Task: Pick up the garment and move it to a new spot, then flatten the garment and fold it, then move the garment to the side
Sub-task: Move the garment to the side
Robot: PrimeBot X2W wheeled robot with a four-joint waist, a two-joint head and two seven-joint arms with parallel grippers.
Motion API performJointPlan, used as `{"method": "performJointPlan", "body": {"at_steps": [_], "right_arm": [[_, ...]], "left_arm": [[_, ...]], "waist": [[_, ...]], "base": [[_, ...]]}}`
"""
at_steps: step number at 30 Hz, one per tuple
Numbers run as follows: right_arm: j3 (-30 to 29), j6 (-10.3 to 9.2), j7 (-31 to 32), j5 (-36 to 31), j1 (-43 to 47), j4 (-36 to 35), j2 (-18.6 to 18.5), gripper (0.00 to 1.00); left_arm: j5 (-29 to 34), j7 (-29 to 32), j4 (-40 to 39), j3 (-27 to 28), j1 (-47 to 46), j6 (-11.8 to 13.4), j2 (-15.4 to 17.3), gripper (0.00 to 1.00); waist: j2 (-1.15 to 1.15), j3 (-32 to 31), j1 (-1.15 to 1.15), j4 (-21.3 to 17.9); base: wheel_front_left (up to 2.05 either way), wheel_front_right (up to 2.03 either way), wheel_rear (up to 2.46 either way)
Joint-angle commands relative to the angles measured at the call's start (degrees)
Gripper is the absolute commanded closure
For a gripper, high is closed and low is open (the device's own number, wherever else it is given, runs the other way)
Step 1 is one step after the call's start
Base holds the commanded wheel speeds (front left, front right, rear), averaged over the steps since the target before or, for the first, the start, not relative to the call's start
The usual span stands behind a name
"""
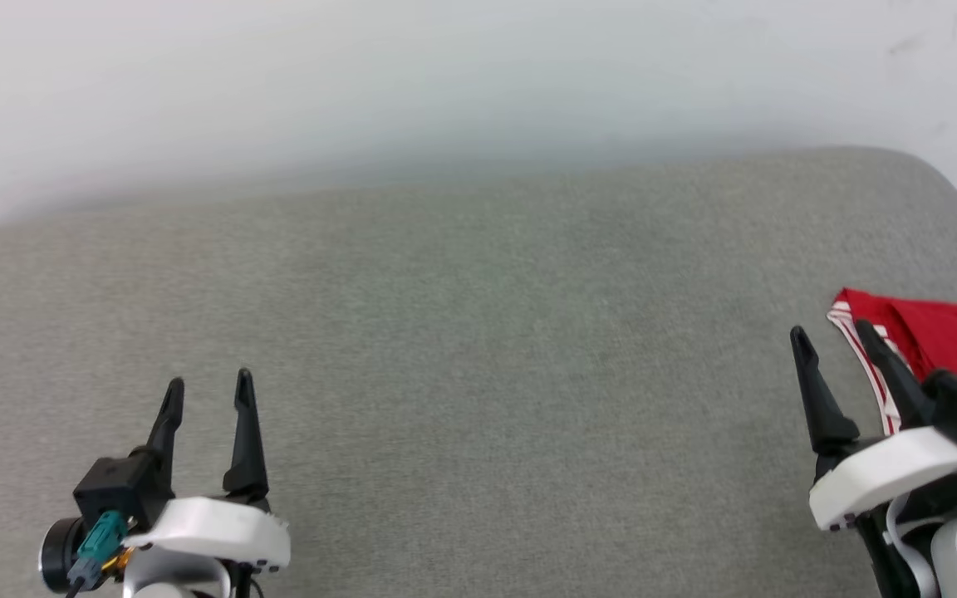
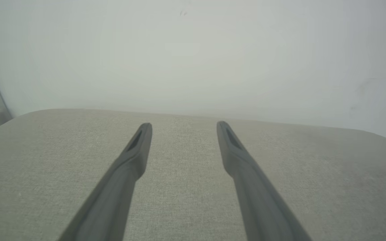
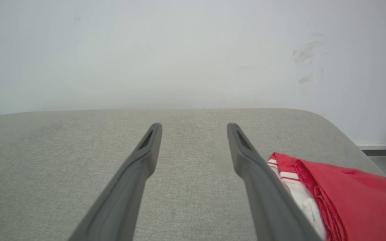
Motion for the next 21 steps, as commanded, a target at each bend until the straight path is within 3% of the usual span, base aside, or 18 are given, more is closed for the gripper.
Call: {"method": "performJointPlan", "body": {"at_steps": [1,9,21], "right_arm": [[-0.5,-0.04,0.6,-0.8,2.2,-2.1,1.0,0.00],[-2.0,-0.04,4.3,-3.4,10.1,-10.5,3.9,0.00],[-2.3,-0.04,7.0,-4.9,13.5,-14.3,4.9,0.00]], "left_arm": [[0.3,-0.3,-0.3,0.4,1.5,0.3,0.5,0.00],[0.3,0.6,-0.5,0.2,6.0,-0.7,2.8,0.00],[-0.3,1.0,-0.4,-0.9,7.5,-0.6,2.7,0.00]], "waist": [[0.00,-3.1,0.01,2.6],[0.00,-5.9,0.01,3.0],[0.00,-6.9,0.01,2.6]], "base": [[0.00,0.00,0.00],[0.00,0.00,0.00],[0.00,0.00,0.00]]}}
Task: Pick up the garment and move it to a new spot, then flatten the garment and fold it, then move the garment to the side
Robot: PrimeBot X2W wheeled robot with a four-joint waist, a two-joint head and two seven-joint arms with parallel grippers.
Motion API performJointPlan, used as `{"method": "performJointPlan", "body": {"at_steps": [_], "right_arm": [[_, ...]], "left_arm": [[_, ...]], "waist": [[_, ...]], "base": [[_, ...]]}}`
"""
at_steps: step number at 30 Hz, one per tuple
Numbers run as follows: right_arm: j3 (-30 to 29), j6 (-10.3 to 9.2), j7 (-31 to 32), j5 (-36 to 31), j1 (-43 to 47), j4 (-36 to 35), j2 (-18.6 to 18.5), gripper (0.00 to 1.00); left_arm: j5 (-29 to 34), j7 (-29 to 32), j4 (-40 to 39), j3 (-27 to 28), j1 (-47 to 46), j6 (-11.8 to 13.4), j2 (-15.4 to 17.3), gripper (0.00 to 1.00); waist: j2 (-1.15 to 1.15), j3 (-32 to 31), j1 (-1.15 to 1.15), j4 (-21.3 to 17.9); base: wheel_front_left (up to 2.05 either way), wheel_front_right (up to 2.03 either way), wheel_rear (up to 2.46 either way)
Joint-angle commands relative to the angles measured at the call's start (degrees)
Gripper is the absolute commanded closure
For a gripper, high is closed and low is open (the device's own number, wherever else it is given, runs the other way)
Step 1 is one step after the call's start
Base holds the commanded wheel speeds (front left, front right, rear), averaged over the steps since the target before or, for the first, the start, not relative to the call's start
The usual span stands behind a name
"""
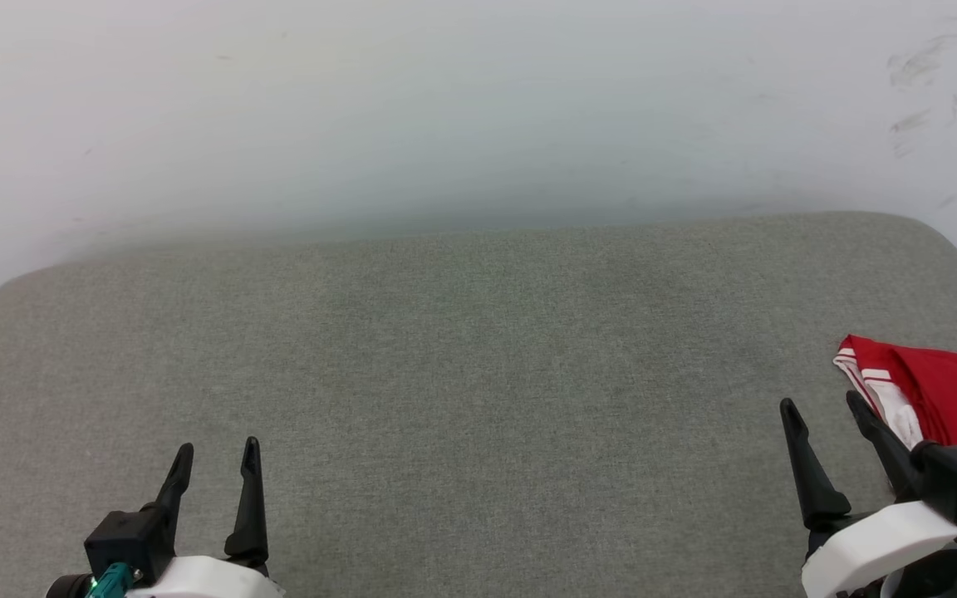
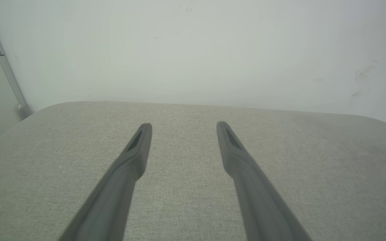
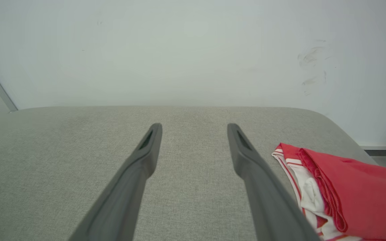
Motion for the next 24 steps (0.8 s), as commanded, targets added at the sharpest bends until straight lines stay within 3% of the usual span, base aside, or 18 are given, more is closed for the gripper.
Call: {"method": "performJointPlan", "body": {"at_steps": [1,17,18,24], "right_arm": [[0.0,-0.04,0.4,-0.5,0.1,-0.3,0.1,0.00],[0.1,-0.04,0.1,-0.4,-1.1,0.6,0.1,0.00],[0.1,0.00,0.4,-0.5,-0.5,0.6,0.0,1.00],[-0.1,0.00,0.7,2.7,-0.3,2.7,0.3,1.00]], "left_arm": [[0.1,0.0,0.0,0.0,0.3,0.3,0.2,0.00],[-0.6,-0.1,0.9,-0.1,-1.2,0.3,0.7,0.00],[-0.5,0.1,1.0,-0.2,-0.8,0.3,0.3,1.00],[-3.2,0.9,2.2,0.1,-0.2,-0.3,-1.0,1.00]], "waist": [[0.00,0.1,0.01,0.0],[0.00,0.1,0.01,0.3],[0.00,0.1,0.01,0.3],[0.00,0.2,0.01,0.3]], "base": [[0.00,0.00,0.00],[0.00,0.00,0.00],[0.00,0.00,0.00],[0.00,0.00,0.00]]}}
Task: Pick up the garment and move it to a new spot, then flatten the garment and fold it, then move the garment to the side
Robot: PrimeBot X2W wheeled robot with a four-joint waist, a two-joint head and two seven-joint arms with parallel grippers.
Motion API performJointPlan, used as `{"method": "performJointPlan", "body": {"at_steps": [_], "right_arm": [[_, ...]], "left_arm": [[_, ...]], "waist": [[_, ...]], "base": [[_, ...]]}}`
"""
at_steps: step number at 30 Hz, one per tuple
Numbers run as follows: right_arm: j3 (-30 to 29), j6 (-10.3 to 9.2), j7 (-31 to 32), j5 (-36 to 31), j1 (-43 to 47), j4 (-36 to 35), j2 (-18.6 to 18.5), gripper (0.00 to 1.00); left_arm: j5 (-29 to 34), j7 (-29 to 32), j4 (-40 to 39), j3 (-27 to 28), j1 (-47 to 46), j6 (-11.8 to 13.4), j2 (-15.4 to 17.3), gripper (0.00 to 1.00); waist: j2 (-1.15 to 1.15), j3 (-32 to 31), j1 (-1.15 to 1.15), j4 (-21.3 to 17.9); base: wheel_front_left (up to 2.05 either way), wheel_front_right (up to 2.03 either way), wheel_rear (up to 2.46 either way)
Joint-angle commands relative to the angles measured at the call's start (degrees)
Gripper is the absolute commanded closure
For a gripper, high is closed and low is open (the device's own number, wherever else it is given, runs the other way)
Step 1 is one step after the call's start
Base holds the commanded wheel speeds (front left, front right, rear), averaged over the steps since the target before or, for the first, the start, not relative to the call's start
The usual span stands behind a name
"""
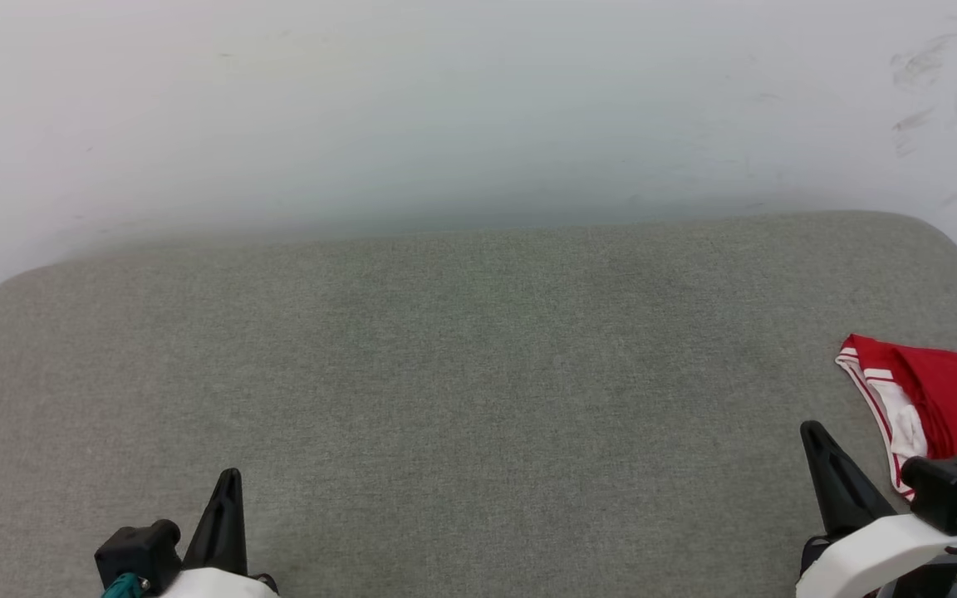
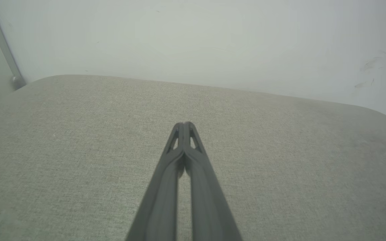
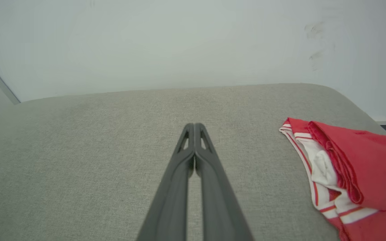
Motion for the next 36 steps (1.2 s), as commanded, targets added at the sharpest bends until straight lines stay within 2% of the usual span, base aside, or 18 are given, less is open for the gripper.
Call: {"method": "performJointPlan", "body": {"at_steps": [1,14,36], "right_arm": [[-0.5,0.00,0.0,2.5,-1.2,-0.3,0.1,1.00],[-1.6,-0.01,0.5,17.2,-3.0,2.4,0.9,1.00],[-3.0,-0.01,1.1,35.9,-5.4,6.1,1.8,1.00]], "left_arm": [[-2.0,0.5,-0.7,1.0,-1.2,-0.5,0.2,1.00],[-13.8,4.0,0.8,4.3,-3.1,-3.5,-2.3,1.00],[-28.9,8.6,2.2,8.7,-5.5,-7.4,-5.4,1.00]], "waist": [[0.00,0.0,0.00,0.0],[0.00,0.4,0.00,0.4],[0.00,0.9,0.00,0.9]], "base": [[0.00,0.00,0.00],[0.00,0.00,0.00],[0.00,0.00,0.00]]}}
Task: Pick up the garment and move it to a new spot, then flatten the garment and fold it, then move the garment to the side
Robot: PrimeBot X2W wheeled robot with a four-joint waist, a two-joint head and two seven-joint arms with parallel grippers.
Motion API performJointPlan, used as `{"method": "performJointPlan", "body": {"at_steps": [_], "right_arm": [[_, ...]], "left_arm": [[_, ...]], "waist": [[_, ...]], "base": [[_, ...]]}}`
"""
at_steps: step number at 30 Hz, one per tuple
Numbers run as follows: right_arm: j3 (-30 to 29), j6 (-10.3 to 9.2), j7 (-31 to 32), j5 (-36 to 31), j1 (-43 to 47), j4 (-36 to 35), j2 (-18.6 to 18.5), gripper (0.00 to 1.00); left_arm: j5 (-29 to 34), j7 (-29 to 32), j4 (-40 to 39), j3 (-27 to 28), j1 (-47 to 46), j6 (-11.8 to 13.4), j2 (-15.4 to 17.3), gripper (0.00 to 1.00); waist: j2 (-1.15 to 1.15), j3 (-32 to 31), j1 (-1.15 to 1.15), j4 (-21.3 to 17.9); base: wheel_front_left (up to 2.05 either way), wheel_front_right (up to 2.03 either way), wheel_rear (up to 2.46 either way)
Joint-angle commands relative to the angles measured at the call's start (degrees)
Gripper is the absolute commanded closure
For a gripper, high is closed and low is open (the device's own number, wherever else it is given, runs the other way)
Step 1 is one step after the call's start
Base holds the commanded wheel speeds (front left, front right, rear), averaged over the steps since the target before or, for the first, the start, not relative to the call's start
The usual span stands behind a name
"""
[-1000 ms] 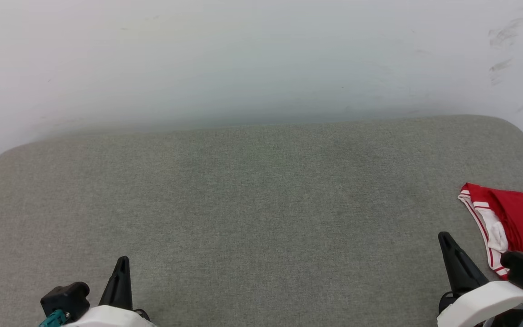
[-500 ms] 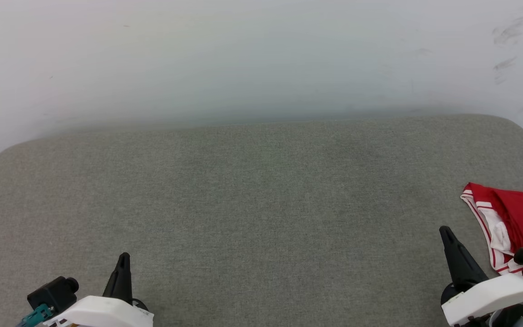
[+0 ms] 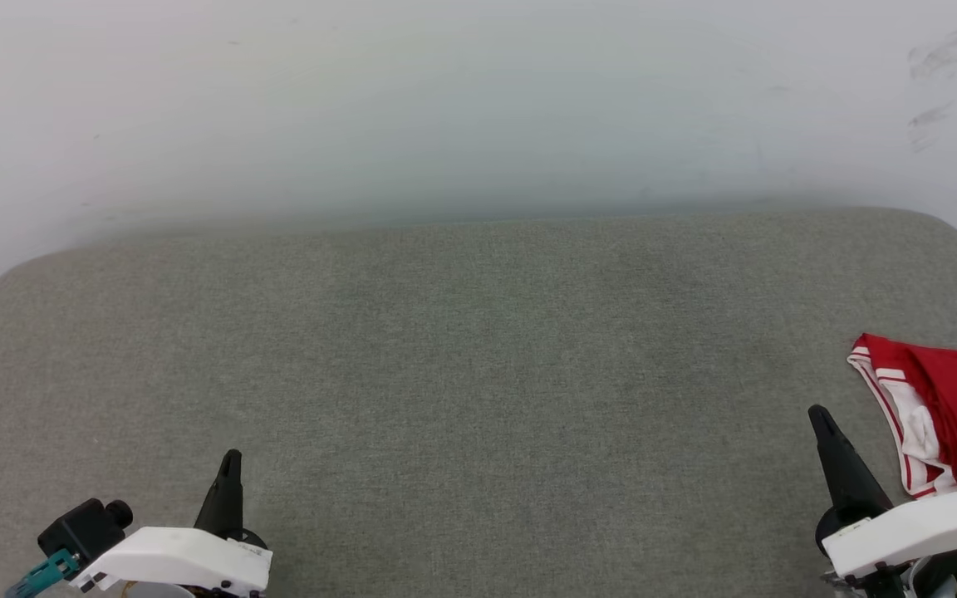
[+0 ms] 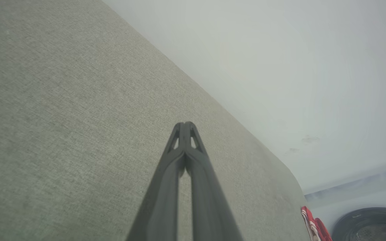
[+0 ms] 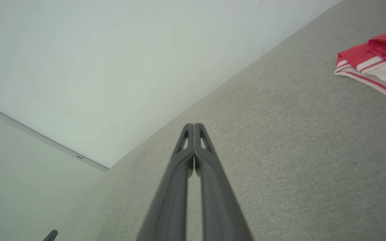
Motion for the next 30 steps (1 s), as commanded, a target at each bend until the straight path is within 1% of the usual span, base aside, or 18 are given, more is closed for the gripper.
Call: {"method": "performJointPlan", "body": {"at_steps": [1,13,30], "right_arm": [[-0.3,0.00,-0.1,2.1,-1.8,-0.3,0.1,1.00],[-1.0,0.00,0.3,10.6,-2.9,1.5,0.6,1.00],[-1.8,-0.01,0.7,21.0,-4.2,3.6,1.1,1.00]], "left_arm": [[-1.6,0.4,-0.4,0.9,-1.8,-0.6,0.1,1.00],[-8.4,2.5,0.2,2.9,-2.8,-2.4,-1.4,1.00],[-16.7,5.1,1.0,5.3,-4.0,-4.6,-3.3,1.00]], "waist": [[0.00,0.0,0.00,0.0],[0.00,0.3,0.00,0.3],[0.00,0.7,0.00,0.7]], "base": [[0.00,0.00,0.00],[0.00,0.00,0.00],[0.00,0.00,0.00]]}}
